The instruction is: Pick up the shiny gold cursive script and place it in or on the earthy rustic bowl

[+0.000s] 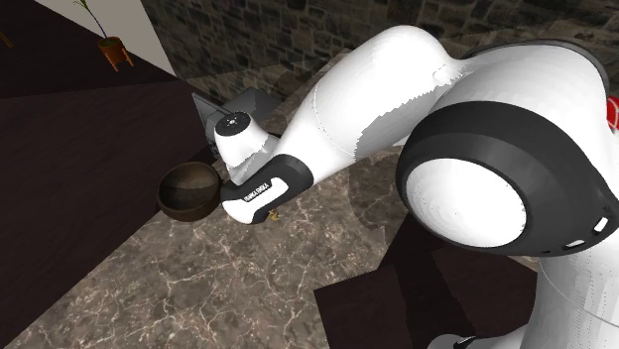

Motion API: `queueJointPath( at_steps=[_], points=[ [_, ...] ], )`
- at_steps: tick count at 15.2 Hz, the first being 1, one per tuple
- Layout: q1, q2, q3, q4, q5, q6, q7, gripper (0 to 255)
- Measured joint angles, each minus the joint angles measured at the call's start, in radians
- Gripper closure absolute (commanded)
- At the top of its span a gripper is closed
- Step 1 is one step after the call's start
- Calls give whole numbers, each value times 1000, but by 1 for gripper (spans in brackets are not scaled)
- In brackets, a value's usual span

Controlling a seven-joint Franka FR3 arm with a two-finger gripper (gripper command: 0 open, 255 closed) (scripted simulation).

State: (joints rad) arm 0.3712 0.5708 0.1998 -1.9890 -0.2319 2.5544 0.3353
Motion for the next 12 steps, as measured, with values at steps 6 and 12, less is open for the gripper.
queueJointPath(
  at_steps=[6,12],
  points=[
    [0,0,0,0,0,0,0,255],
    [0,0,0,0,0,0,0,255]
  ],
)
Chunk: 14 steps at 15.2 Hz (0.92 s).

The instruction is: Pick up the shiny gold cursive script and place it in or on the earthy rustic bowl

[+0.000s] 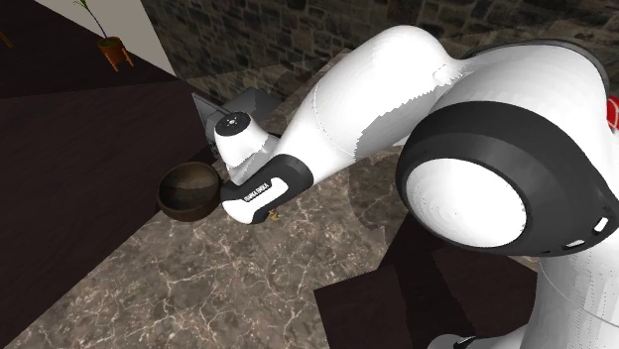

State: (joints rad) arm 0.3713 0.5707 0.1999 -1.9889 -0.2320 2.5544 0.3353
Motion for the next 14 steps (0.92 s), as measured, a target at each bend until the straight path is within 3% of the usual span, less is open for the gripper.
queueJointPath(
  at_steps=[14],
  points=[
    [-26,-134,36,-8,48,-123,-34,255]
  ],
)
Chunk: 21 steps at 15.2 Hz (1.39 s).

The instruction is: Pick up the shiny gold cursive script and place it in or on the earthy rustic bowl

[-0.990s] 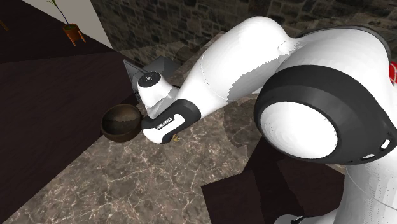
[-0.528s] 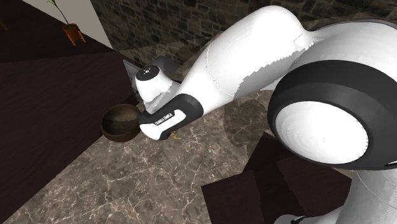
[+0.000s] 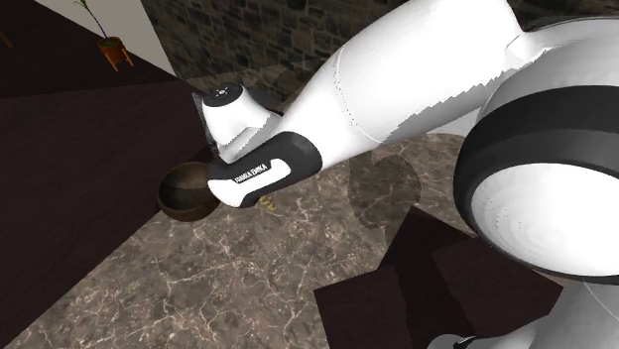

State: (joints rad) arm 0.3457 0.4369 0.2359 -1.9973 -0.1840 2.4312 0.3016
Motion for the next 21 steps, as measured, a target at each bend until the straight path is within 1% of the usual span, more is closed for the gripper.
queueJointPath(
  at_steps=[11,19,21],
  points=[
    [-18,-102,21,16,42,-115,-32,255],
    [-24,-160,31,50,66,-204,-48,255],
    [-7,-129,35,107,57,-233,-28,255]
  ],
)
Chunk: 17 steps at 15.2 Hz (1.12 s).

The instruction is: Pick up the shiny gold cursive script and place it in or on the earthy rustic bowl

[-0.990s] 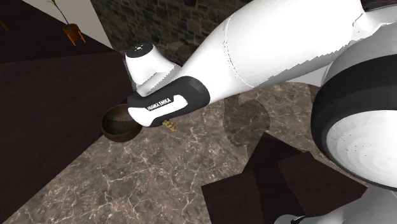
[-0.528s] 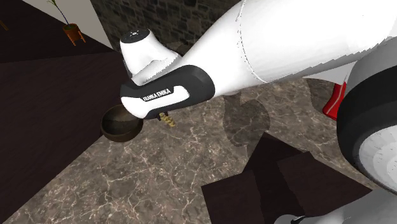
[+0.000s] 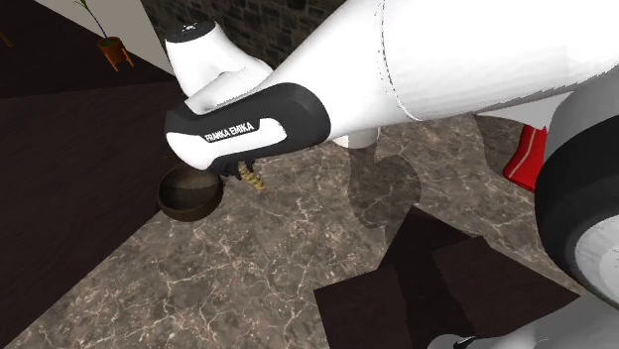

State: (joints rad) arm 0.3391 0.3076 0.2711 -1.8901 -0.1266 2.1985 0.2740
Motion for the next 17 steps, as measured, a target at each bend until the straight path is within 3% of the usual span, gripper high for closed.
queueJointPath(
  at_steps=[4,9,12,17],
  points=[
    [52,123,2,180,-33,-64,52,255],
    [142,307,0,477,-70,-183,116,255],
    [198,444,-8,712,-87,-281,131,255],
    [214,494,-13,746,-95,-267,141,255]
  ],
)
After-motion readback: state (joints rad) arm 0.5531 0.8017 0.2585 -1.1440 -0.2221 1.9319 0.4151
